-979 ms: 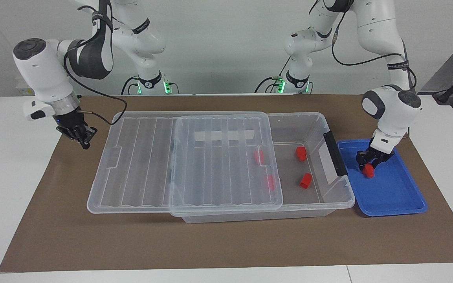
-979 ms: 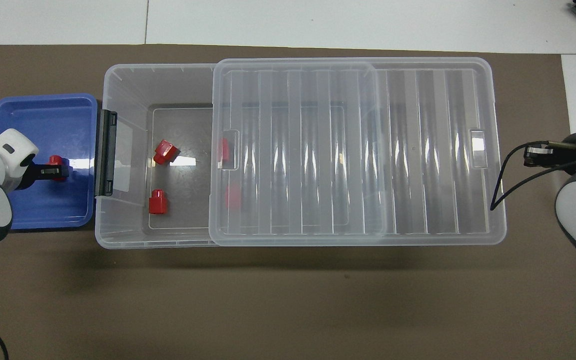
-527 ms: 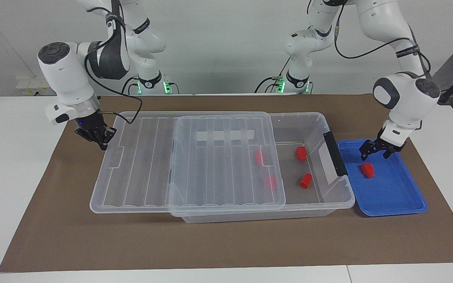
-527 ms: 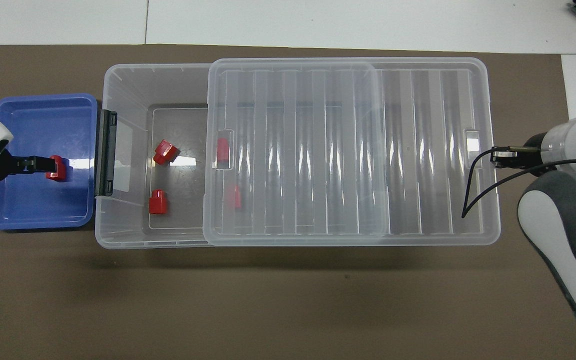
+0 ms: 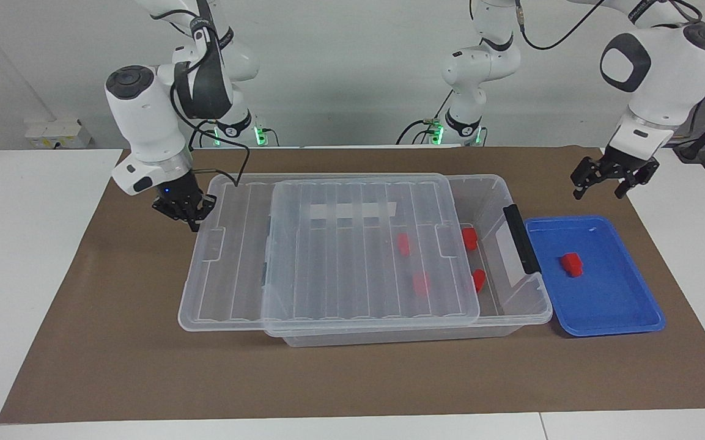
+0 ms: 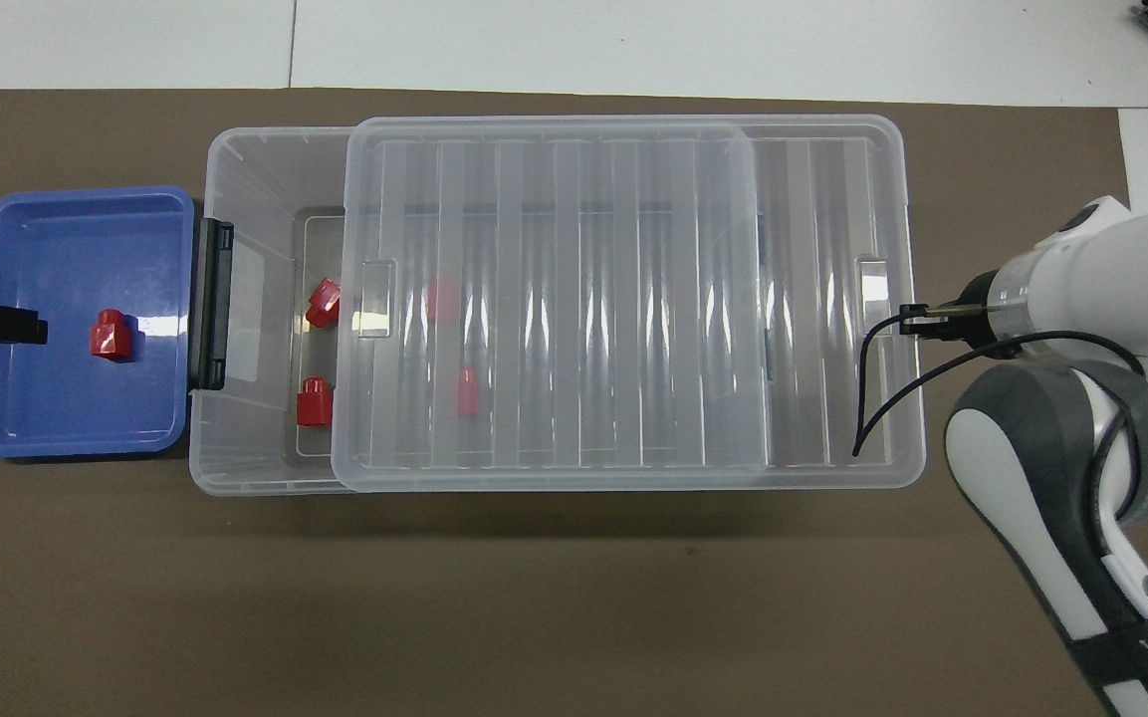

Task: Place red block in blue tray from box

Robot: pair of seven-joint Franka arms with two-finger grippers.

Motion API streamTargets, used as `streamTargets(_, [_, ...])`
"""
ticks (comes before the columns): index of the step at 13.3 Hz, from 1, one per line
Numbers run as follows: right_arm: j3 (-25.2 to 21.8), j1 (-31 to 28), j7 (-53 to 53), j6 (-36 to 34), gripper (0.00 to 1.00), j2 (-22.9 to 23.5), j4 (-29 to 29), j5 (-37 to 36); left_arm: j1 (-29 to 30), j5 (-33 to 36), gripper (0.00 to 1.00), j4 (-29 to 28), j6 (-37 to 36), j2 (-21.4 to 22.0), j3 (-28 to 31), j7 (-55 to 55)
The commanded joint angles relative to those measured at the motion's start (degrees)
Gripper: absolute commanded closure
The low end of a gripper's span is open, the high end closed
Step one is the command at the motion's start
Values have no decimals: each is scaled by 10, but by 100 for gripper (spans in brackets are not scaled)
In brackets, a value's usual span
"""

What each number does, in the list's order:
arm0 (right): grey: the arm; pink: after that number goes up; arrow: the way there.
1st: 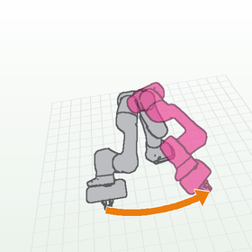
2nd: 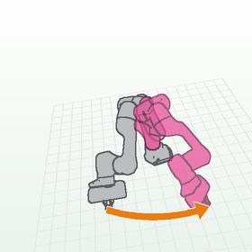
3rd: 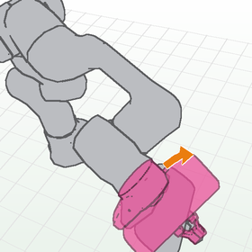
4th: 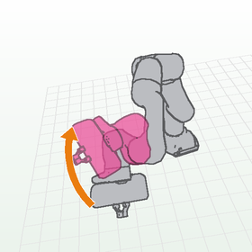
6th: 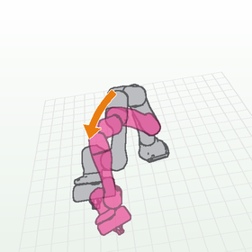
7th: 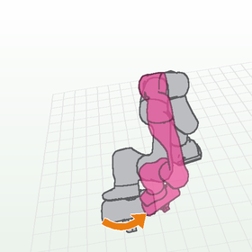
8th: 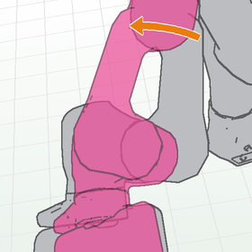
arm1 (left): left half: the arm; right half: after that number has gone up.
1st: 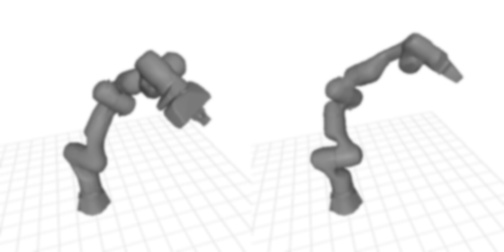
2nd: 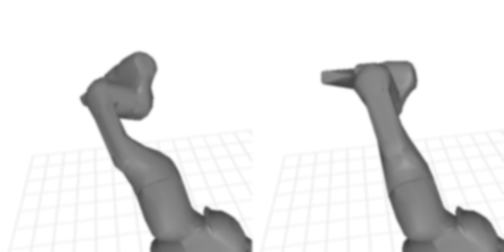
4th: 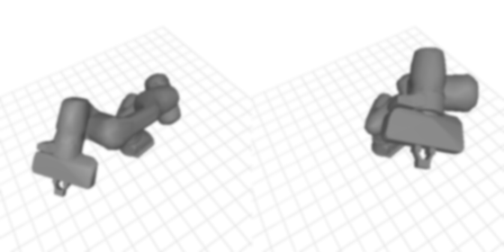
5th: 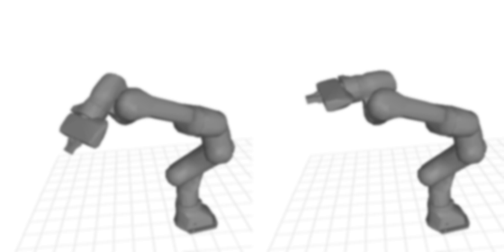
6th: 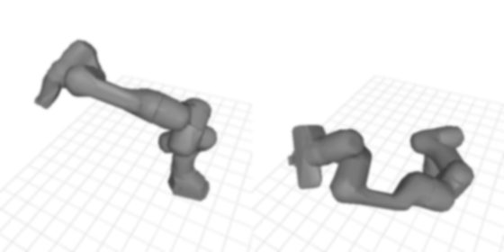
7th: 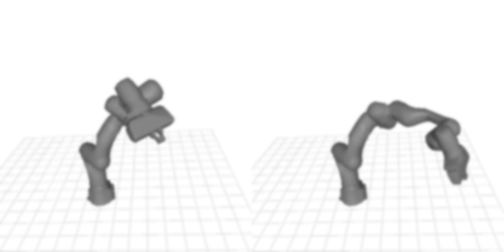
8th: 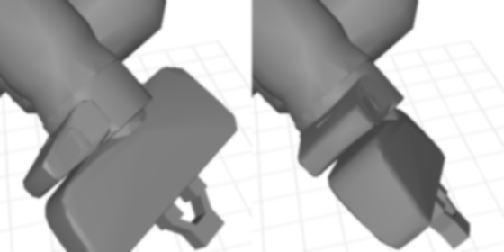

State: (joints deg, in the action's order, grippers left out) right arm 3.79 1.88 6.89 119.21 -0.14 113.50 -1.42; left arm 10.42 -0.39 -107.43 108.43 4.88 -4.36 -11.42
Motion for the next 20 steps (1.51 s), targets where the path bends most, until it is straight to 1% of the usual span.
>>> streamTargets(1, [2,25,-6,-11,100,-14,12,10,-17,-9,0,-5,-40,42,6,-3])
streamTargets(5, [2,57,-5,-16,100,-15,12,31,-36,-9,0,-8,-45,51,7,-4])
streamTargets(7, [3,66,-4,-15,100,-16,12,31,-30,-9,0,-7,-38,51,7,-5])
streamTargets(9, [3,76,-5,-14,100,-16,12,31,-37,-9,0,18,-50,49,6,-2])
streamTargets(11, [3,82,0,-10,100,-16,12,32,-62,-9,0,24,-66,49,5,1])
streamTargets(13, [3,98,4,-9,100,-16,12,33,-66,-9,0,29,-73,48,4,2])
streamTargets(15, [3,104,4,-7,100,-16,11,61,-68,-10,0,31,-87,27,14,4])
streamTargets(16, [3,105,4,-6,100,-16,11,64,-78,-9,0,46,-91,18,15,8])
streamTargets(18, [2,110,4,-6,100,-16,11,64,-102,-8,0,140,-149,-23,15,40])
streamTargets(19, [2,110,4,-6,100,-16,11,64,-111,-8,0,180,-196,-36,15,63])
streamTargets(20, [2,110,3,-6,100,-15,11,64,-116,-7,0,188,-224,-37,13,75])
